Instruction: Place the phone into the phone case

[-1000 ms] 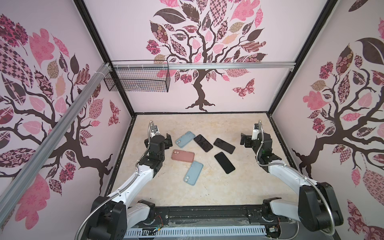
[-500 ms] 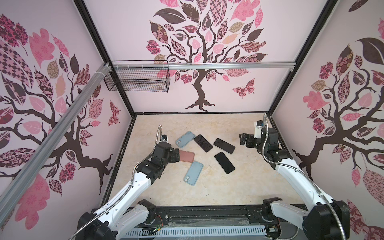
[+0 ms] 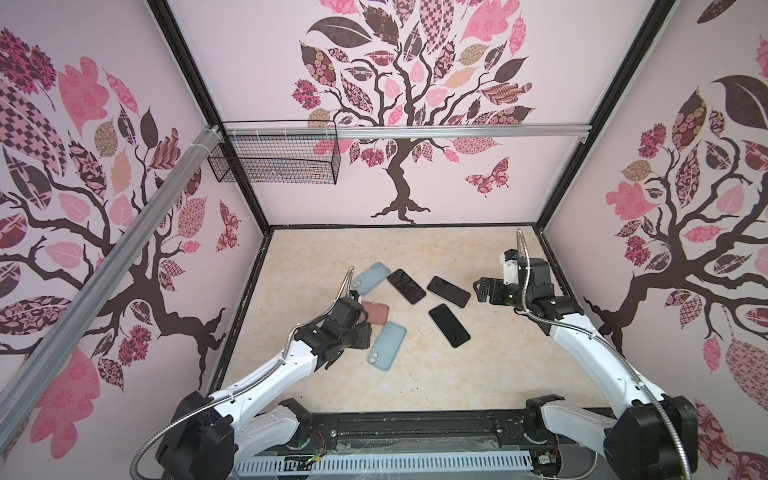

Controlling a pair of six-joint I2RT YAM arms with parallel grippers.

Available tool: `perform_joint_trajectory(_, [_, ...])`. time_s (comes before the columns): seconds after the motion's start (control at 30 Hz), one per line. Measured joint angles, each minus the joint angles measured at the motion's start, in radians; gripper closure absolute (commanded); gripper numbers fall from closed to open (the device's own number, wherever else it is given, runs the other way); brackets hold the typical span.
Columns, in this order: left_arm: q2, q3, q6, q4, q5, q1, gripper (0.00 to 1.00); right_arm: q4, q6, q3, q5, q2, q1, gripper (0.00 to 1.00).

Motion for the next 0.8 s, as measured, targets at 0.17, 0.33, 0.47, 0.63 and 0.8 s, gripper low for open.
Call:
perform_joint_trajectory(0.17, [0.051,-0.025,0.001,0.032,0.045,-0.013,0.43,-0.005,0.000,0.000,-0.008,0.024,0.003,0.00])
perform_joint_trajectory(0.33, [0.119,-0.025,0.008,0.063,0.065,-0.070,0.47,-0.010,0.000,0.000,-0.013,0.040,0.013,0.00])
perform_joint_trajectory(0.47, [0.185,-0.025,0.021,0.088,0.071,-0.106,0.50,-0.023,0.000,0.000,-0.016,0.050,0.022,0.00])
perform_joint_trajectory(0.63, [0.254,-0.024,0.043,0.098,0.069,-0.109,0.56,-0.031,0.000,0.000,-0.016,0.057,0.032,0.00])
perform_joint_trajectory(0.8, [0.302,0.002,0.061,0.113,0.058,-0.110,0.62,-0.031,0.000,0.000,-0.019,0.060,0.039,0.00])
